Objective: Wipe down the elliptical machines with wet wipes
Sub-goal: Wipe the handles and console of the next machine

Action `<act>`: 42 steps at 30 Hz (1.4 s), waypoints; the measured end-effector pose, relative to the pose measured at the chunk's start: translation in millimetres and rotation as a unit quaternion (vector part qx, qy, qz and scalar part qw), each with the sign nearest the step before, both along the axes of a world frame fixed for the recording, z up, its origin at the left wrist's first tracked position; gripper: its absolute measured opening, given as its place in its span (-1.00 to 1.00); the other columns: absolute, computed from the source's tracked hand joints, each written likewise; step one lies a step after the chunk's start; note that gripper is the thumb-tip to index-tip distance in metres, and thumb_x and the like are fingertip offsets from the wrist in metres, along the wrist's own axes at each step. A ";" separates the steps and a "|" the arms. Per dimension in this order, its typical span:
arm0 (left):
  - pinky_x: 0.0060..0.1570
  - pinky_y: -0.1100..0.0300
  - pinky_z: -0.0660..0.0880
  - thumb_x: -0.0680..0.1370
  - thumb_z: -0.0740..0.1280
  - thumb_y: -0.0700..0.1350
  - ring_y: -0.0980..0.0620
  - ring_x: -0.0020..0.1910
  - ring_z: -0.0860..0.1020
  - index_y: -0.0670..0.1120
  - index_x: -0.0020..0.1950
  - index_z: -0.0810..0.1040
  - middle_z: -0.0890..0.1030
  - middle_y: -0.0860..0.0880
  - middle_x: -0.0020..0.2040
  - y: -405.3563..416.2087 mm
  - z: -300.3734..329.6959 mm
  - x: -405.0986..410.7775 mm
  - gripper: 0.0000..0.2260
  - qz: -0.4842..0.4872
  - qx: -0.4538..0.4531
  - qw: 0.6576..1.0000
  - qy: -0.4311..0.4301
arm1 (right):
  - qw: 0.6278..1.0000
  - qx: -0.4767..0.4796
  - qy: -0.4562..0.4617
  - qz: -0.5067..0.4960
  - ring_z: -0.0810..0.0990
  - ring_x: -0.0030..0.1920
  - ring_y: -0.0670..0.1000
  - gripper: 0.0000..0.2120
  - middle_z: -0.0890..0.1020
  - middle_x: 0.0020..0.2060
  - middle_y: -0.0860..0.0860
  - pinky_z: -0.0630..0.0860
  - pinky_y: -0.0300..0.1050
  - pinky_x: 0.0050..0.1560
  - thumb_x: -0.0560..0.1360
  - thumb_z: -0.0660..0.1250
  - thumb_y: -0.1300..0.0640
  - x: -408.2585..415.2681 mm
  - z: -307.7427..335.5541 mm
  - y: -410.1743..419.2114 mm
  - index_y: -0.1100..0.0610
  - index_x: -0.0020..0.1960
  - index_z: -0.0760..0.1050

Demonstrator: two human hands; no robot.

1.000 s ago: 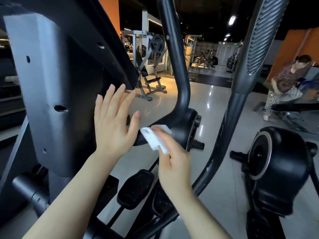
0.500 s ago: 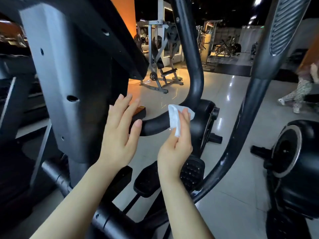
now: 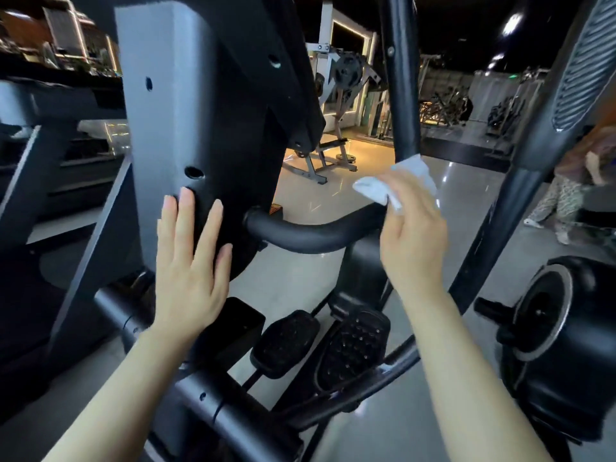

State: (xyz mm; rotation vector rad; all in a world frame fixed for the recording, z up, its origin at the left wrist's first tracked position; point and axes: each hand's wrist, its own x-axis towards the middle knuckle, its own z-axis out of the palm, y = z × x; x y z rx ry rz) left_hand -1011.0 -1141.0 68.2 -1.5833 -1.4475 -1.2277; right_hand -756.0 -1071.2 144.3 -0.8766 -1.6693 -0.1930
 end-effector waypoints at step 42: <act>-0.16 0.15 0.48 0.54 0.39 -0.02 0.04 -0.30 0.57 -0.09 -0.19 0.54 0.62 -0.05 -0.31 -259.3 -60.7 20.9 -0.82 -0.148 -0.118 0.691 -0.698 | 0.757 -0.541 -0.054 0.362 0.53 0.09 -0.19 -0.61 0.58 -0.01 -0.19 0.45 -0.21 0.05 0.30 0.39 -0.32 -138.4 -140.4 -238.5 -0.08 -0.03 0.51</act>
